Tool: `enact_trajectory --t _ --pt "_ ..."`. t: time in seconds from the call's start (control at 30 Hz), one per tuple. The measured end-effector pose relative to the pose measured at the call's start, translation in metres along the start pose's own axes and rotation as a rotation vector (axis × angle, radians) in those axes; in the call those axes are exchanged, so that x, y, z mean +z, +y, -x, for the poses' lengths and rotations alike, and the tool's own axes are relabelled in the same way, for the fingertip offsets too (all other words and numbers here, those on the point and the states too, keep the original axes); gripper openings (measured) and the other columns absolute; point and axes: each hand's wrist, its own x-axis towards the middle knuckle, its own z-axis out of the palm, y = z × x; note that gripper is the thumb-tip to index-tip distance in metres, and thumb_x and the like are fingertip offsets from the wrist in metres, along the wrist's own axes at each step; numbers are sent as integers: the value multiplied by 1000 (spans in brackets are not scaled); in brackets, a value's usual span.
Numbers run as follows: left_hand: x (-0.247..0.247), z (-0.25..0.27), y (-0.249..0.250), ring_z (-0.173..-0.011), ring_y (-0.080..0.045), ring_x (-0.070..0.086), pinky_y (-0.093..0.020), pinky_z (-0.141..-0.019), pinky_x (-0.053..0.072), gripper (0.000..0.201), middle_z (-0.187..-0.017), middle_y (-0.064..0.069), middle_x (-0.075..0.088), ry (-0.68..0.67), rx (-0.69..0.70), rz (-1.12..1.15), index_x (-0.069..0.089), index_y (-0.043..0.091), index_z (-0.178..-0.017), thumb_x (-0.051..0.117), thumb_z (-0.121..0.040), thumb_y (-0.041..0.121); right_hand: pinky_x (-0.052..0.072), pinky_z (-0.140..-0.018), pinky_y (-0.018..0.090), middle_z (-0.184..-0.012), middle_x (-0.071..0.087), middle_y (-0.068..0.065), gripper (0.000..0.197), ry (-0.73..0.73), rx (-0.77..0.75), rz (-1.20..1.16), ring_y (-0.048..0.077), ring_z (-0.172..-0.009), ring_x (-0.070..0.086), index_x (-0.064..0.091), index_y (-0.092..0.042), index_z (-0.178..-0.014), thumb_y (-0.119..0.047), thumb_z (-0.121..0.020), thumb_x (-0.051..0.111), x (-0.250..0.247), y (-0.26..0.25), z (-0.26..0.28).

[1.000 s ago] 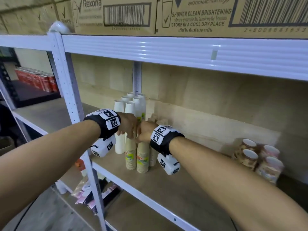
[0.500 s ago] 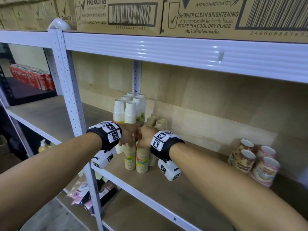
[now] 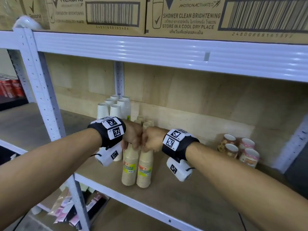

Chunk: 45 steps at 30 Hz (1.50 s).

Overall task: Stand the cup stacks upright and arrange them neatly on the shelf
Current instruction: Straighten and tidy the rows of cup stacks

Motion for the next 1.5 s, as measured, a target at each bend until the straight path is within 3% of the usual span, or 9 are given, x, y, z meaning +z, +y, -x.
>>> enact_trajectory --t 0.13,0.23,0.43,0.63,0.73,0.87,1.07,1.33,1.5 --pt "-20 -15 31 -71 -24 72 -24 -50 55 31 -103 -17 72 -27 102 20 67 7 -113 73 -85 17 46 -48 20 -79 64 2 19 13 141 -49 11 -55 57 69 -10 -95 -18 -79 76 -20 27 16" --pt "-35 -29 54 -54 -13 67 -19 -45 50 27 -85 -12 71 6 184 24 68 5 -108 73 -84 15 47 -50 21 -87 67 4 22 54 220 -44 10 -59 58 71 -12 -98 -19 -78 77 -37 50 25" --pt "-53 -63 92 -56 -15 64 -26 -56 55 24 -68 -1 65 157 262 54 70 10 -104 75 -81 16 43 -53 20 -75 61 -4 26 194 389 5 9 -59 55 70 -15 -103 -19 -78 76 -60 97 38" --pt "-59 -105 114 -64 -12 56 -18 -47 42 32 -110 -10 67 332 316 17 66 3 -113 74 -85 15 53 -81 30 -111 68 9 29 301 483 98 24 -101 64 71 -5 -108 -15 -81 71 -65 141 26" --pt "-61 -128 116 -76 -18 60 -20 -48 43 34 -113 -10 65 374 316 52 66 4 -113 76 -83 16 50 -82 29 -111 67 8 26 347 505 91 26 -103 63 69 -10 -108 -19 -84 68 -62 163 14" --pt "-65 -159 115 -87 -23 62 -26 -64 47 33 -113 -10 63 402 303 119 66 6 -111 76 -81 14 50 -84 33 -111 64 10 26 359 538 72 30 -104 62 64 -13 -112 -23 -89 60 -56 185 -2" --pt "-63 -194 119 -92 -25 67 -27 -65 50 26 -104 -8 68 414 268 118 69 5 -106 73 -80 9 47 -75 30 -110 60 7 22 384 541 16 26 -94 59 60 -18 -100 -18 -79 56 -46 208 -22" --pt "-55 -221 125 -98 -27 66 -32 -73 53 22 -109 -10 68 439 255 91 70 8 -107 65 -85 9 42 -77 31 -120 57 8 20 375 532 13 29 -104 56 53 -20 -105 -20 -86 51 -39 224 -40" --pt "-49 -232 124 -96 -30 64 -32 -67 47 22 -107 -12 65 445 254 92 63 8 -106 67 -85 14 41 -77 30 -116 61 10 18 395 525 -8 31 -104 58 55 -17 -105 -19 -88 50 -36 228 -45"
